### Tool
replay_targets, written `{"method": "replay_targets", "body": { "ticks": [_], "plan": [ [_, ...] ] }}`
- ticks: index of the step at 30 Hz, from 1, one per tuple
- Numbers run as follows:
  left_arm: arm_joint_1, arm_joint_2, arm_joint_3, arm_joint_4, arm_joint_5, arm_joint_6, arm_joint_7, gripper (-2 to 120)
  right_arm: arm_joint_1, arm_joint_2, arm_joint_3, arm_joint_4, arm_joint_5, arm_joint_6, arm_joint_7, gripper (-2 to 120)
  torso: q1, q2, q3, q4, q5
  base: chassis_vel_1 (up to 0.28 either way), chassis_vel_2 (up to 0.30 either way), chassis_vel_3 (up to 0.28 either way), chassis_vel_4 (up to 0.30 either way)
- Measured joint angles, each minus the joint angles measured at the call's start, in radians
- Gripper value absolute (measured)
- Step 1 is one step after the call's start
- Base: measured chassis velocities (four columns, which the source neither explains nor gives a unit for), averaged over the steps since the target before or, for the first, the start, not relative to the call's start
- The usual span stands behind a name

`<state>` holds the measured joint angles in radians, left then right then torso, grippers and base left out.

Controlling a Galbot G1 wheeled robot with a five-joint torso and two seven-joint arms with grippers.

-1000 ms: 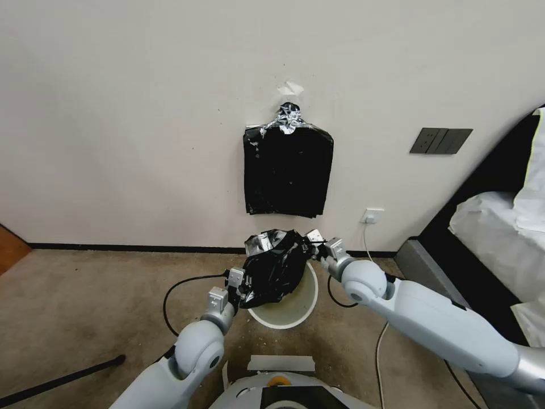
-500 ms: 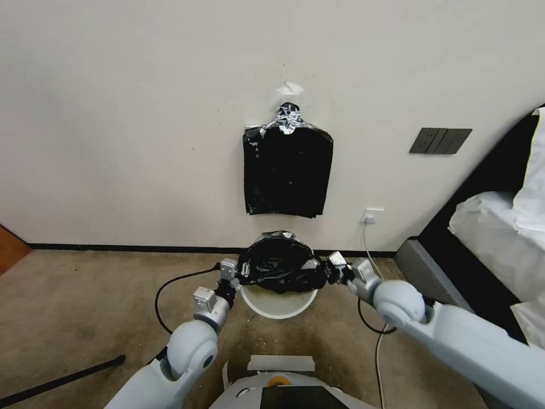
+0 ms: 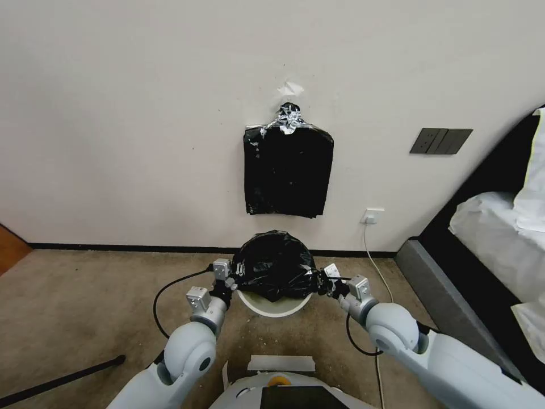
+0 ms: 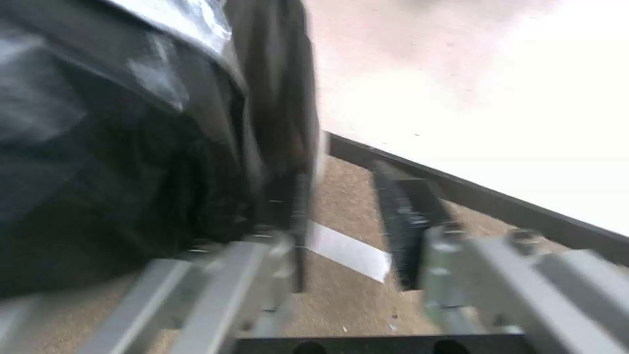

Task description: Place a trash bag onto the trash bin.

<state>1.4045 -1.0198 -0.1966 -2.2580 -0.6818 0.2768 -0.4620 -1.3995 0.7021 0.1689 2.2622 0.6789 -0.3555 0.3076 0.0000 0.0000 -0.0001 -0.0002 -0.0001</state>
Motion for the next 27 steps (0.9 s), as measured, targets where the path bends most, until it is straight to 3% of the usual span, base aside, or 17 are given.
{"method": "replay_targets", "body": {
  "ticks": [10, 13, 20, 24, 27],
  "plan": [
    [-0.004, 0.011, -0.030, 0.015, -0.021, 0.032, -0.021, 1, -0.163, 0.040, 0.216, 0.129, -0.051, 0.011, -0.040, 69, 0.000, 0.000, 0.000, 0.0003, 0.0002, 0.000, 0.000, 0.000, 0.000],
    [-0.004, 0.031, -0.031, 0.014, -0.017, 0.034, -0.017, 1, -0.256, 0.028, 0.313, 0.215, -0.055, 0.013, -0.189, 84, 0.000, 0.000, 0.000, -0.0002, -0.0003, 0.000, 0.000, 0.000, 0.000],
    [0.005, 0.055, -0.011, -0.005, 0.040, 0.034, 0.031, 1, -0.191, -0.020, 0.244, 0.244, -0.119, 0.019, -0.306, 100, 0.000, 0.000, 0.000, 0.0005, 0.0003, 0.000, 0.000, 0.000, 0.000],
    [0.030, 0.072, -0.003, -0.024, 0.098, 0.032, 0.088, 1, -0.112, -0.069, 0.187, 0.234, -0.147, 0.018, -0.331, 100, 0.000, 0.000, 0.000, 0.0002, 0.0001, 0.000, 0.000, 0.000, 0.000],
    [0.058, 0.075, 0.000, -0.036, 0.128, 0.025, 0.118, 1, -0.080, -0.097, 0.170, 0.230, -0.094, -0.003, -0.335, 90, 0.000, 0.000, 0.000, 0.0004, 0.0000, 0.000, 0.000, 0.000, 0.000]
  ]
}}
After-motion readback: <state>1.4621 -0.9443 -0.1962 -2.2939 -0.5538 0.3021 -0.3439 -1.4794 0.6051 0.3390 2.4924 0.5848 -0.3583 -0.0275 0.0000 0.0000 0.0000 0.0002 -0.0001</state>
